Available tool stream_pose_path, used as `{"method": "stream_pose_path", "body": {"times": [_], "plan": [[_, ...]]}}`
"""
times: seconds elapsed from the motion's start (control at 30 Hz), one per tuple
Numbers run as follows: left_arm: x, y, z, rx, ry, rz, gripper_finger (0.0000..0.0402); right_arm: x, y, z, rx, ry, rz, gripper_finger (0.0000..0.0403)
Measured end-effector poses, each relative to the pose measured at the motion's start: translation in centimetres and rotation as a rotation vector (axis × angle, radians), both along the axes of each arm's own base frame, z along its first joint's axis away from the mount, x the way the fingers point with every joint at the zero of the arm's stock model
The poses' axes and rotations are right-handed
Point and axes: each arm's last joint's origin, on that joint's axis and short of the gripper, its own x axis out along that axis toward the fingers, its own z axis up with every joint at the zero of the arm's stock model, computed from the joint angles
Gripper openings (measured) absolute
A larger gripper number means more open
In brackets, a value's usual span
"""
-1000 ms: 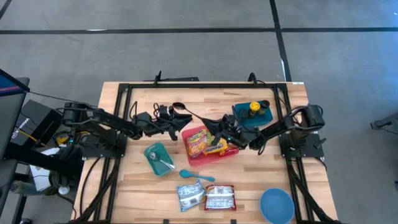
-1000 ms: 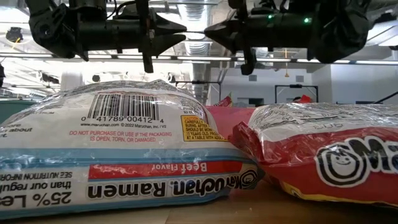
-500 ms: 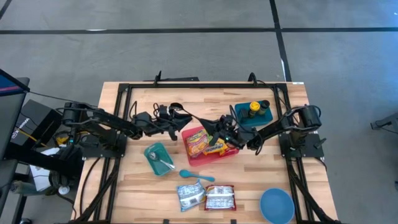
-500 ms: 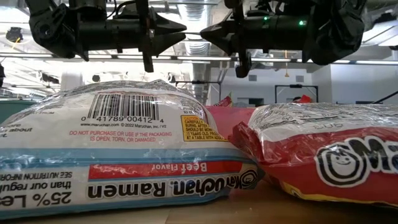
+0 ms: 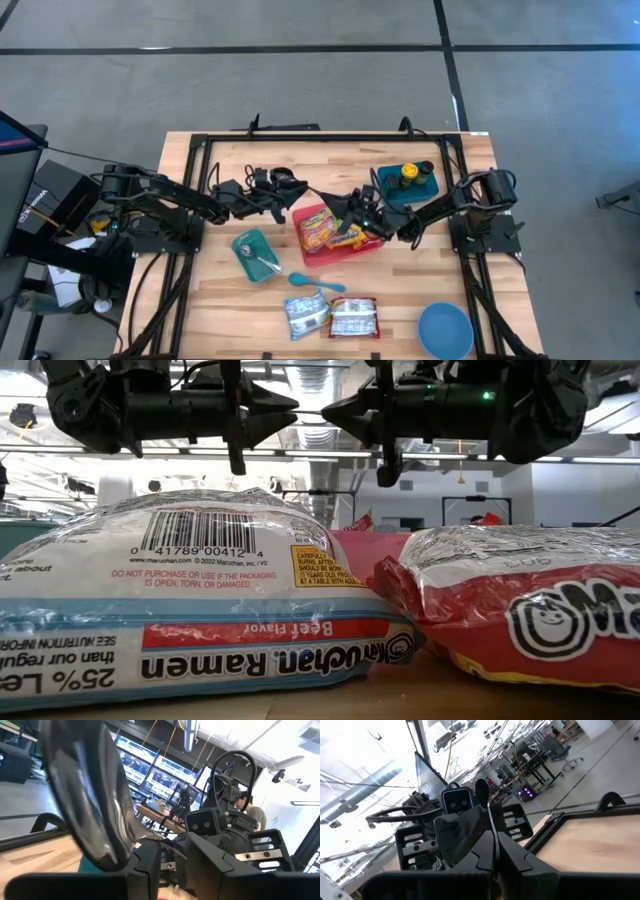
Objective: Pick & Place Food Item
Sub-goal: Put the black spoon into the green bin
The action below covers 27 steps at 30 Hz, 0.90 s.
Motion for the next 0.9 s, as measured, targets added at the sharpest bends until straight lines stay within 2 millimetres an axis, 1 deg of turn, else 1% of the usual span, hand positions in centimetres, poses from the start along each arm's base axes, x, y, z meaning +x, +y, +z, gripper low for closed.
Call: {"method": "stream_pose_path", "body": {"times": [0.17,0.33,0.6,0.9], "plan": [[-0.03,0.12,-0.01,-0.011,-0.001,0.041,0.0055,0.02,-0.33,0.00,0.041,-0.021,-0.002,0.0001],[-0.06,0.12,0.12,-0.018,-0.014,0.041,0.0027,0.04,-0.46,0.10,0.046,-0.030,-0.004,0.0001],[-0.09,0.17,0.17,-0.018,-0.016,0.055,0.0031,0.47,-0.43,0.41,0.047,-0.023,-0.011,0.0001],[-0.08,0.16,0.16,-0.019,-0.016,0.051,0.0015,0.47,-0.43,0.41,0.046,-0.022,-0.011,0.0002]]}}
